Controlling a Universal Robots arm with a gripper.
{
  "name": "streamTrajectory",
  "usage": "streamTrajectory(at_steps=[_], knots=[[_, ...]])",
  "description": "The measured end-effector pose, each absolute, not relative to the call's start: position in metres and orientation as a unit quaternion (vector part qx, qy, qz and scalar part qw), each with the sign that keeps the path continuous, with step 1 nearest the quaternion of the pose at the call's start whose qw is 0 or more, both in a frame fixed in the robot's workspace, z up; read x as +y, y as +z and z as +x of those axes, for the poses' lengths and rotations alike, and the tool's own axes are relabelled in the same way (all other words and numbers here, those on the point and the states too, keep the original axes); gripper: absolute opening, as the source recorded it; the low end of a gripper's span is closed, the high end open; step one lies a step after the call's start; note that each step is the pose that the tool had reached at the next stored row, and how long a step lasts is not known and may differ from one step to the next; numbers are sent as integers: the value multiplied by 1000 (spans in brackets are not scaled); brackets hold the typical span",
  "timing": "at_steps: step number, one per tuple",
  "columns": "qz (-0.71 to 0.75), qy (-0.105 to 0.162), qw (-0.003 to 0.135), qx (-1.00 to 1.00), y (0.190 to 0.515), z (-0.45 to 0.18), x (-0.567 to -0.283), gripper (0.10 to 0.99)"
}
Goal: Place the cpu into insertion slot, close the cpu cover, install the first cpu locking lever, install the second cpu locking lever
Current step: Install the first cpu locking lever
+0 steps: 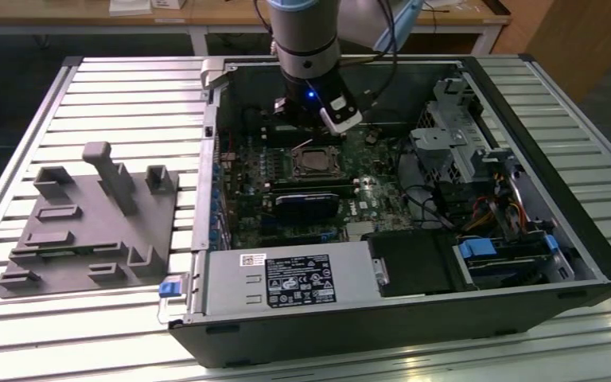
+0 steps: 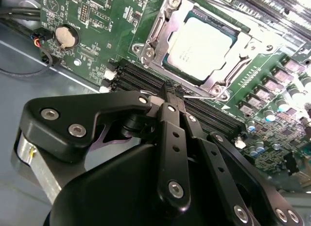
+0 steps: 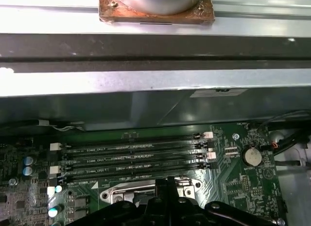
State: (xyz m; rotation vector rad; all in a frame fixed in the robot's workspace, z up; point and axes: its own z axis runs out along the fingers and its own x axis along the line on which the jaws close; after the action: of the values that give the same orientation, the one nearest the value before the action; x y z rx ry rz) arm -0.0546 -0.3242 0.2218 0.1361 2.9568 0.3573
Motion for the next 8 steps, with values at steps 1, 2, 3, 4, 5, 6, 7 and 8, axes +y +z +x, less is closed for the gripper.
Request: streamTrajectory(at_steps=[1, 2, 3, 4, 5, 6, 7, 8], knots=[[46, 119, 80, 989, 221, -55, -323, 106], [46, 119, 80, 989, 220, -55, -322, 106], [46, 119, 80, 989, 220, -55, -321, 106], [46, 118, 80, 989, 219, -55, -319, 106], [47, 117, 80, 989, 219, -55, -319, 106], [47, 116, 80, 989, 218, -55, -318, 106], [47, 115, 81, 989, 218, -55, -317, 106], [47, 113, 81, 989, 218, -55, -316, 106]])
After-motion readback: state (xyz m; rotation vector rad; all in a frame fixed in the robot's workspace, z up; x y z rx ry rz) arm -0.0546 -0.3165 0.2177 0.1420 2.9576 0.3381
